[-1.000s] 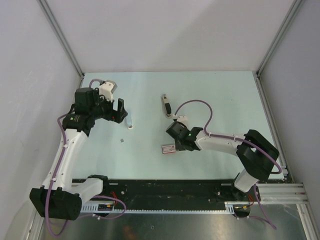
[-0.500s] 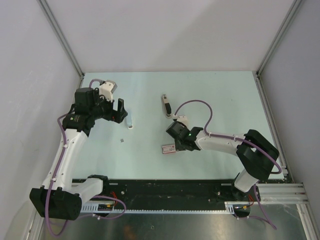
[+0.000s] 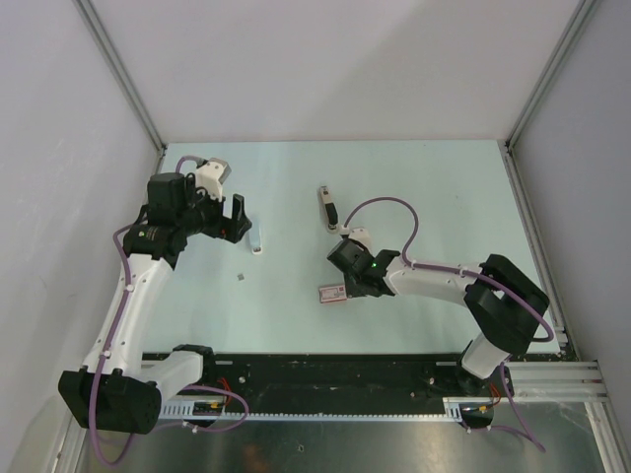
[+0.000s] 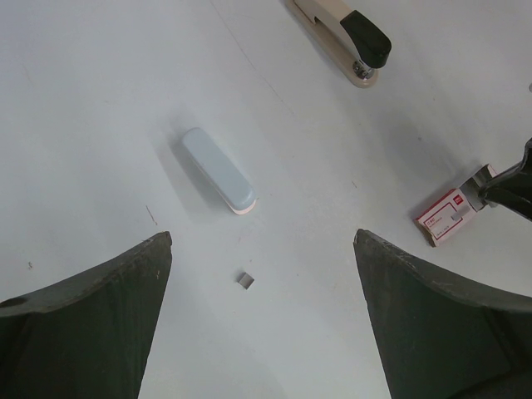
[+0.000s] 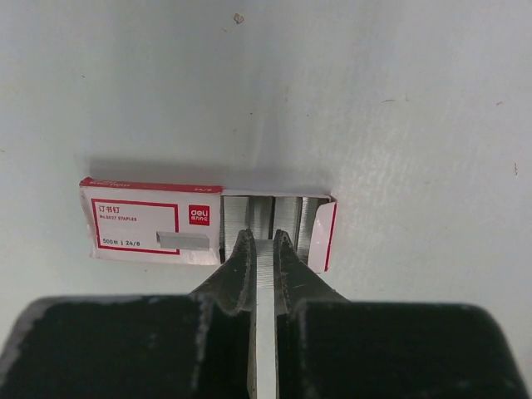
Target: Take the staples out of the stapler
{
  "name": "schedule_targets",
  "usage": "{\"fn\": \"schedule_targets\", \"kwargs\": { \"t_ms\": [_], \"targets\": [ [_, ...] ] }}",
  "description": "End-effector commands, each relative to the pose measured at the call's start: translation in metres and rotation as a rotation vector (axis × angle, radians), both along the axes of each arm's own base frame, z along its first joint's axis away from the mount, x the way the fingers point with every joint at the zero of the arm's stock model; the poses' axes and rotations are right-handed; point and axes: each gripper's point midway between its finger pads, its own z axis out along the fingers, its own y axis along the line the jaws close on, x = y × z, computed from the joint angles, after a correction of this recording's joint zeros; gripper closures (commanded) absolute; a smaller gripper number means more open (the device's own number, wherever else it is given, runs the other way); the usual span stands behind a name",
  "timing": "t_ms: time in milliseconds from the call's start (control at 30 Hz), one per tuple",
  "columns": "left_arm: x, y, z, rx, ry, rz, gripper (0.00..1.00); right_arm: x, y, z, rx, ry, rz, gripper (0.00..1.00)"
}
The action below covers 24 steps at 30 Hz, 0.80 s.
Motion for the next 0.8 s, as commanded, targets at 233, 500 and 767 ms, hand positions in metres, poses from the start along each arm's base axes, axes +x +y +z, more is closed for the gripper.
{"fn": "schedule_targets", "kwargs": {
  "t_ms": [233,500,767],
  "targets": [
    [-0.0034,-0.0041,0.0128,0.005,-0.053,-0.051,0.04,0.0048,0.0004,-0.0028,0.002,-0.006,-0.002,0.93],
    [-0.0043,-0.0043,0.0115,0.004,-0.052,-0.055,0.03,0.0051,0.001,-0.0039,0.004,-0.002,0.001,0.92],
    [-0.0055,-0.0042,0.0097,0.006,-0.049,-0.056,0.03,0.0062,0.001,-0.0055,0.005,0.002,0.002,0.92]
  ]
}}
